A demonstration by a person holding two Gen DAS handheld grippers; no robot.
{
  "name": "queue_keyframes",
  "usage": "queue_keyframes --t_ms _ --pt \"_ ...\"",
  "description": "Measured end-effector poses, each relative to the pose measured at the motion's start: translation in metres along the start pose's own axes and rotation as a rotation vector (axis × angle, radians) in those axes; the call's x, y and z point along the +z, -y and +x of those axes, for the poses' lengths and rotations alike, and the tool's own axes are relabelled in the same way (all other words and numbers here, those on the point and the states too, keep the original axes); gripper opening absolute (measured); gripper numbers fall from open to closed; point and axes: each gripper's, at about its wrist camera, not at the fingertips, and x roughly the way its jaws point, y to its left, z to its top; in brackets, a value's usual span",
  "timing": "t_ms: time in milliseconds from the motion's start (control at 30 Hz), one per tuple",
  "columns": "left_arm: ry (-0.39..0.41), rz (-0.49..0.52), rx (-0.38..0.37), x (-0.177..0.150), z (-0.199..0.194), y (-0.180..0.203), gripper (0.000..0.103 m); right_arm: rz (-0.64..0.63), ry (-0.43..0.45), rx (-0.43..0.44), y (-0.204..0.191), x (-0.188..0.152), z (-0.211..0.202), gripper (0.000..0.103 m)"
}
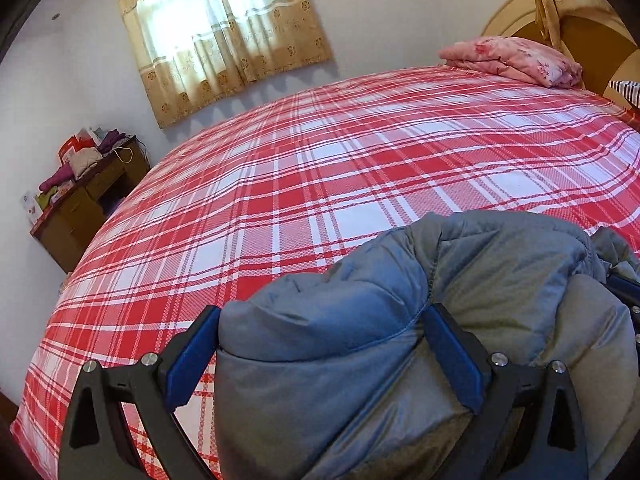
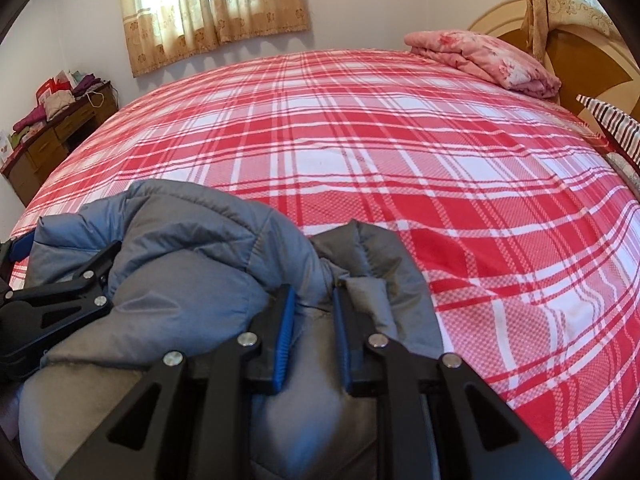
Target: Fold large clothes
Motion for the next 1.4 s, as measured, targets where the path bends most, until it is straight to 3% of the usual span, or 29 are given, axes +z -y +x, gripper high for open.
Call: queue_keyframes --t_ms 233,333,400,433,467,500,600,767,900,1100,1167,1333,1367,1400 --pt "-0.003 0.014 0.010 0.000 0.000 0.000 0.100 -0.006 -0.002 -0.003 -0.001 0.000 0.000 0.020" --pt "-0.006 0.017 0.005 0.000 -0.020 -0.012 0.100 0.000 -0.014 0.043 0.007 0.003 -0.009 0.024" --pt "0.028 -0.034 -0.022 -0.008 -0.052 -0.030 0.100 0.044 0.022 0.067 0.018 -0.002 -0.036 0.044" --pt "0.047 -0.058 -0.041 -0.015 -0.071 -0.041 0.100 0.061 0.042 0.067 0.021 -0.007 -0.047 0.075" --pt "0.051 -0.074 -0.053 -0.024 -0.088 -0.051 0.100 0.082 0.085 0.059 0.027 -0.014 -0.065 0.098" --pt "0.059 -0.099 -0.064 -0.034 -0.103 -0.062 0.100 0.089 0.125 0.044 0.032 -0.022 -0.081 0.100" --pt "0.062 -0.171 -0.141 -0.062 -0.125 -0.082 0.100 0.109 0.117 0.042 0.042 -0.043 -0.092 0.099" --pt "-0.087 -0.187 -0.213 -0.091 -0.102 -0.064 0.100 0.159 0.043 0.108 0.044 -0.066 -0.079 0.097" --pt "-0.141 -0.358 -0.262 -0.103 -0.090 -0.064 0.102 0.226 0.018 0.182 0.053 -0.074 -0.070 0.098" --pt "-0.142 -0.304 -0.224 -0.099 -0.088 -0.047 0.102 0.209 0.015 0.215 0.048 -0.073 -0.065 0.098" --pt "-0.149 -0.313 -0.215 -0.099 -0.087 -0.047 0.102 0.194 0.019 0.249 0.045 -0.075 -0.066 0.080" --pt "-0.106 -0.311 -0.302 -0.099 -0.090 -0.044 0.102 0.188 -0.010 0.350 0.043 -0.077 -0.059 0.060" --pt "-0.101 -0.308 -0.323 -0.099 -0.089 -0.043 0.099 0.187 -0.014 0.368 0.043 -0.077 -0.058 0.054" --pt "-0.094 -0.296 -0.365 -0.098 -0.090 -0.040 0.084 0.181 -0.023 0.395 0.042 -0.077 -0.057 0.049"
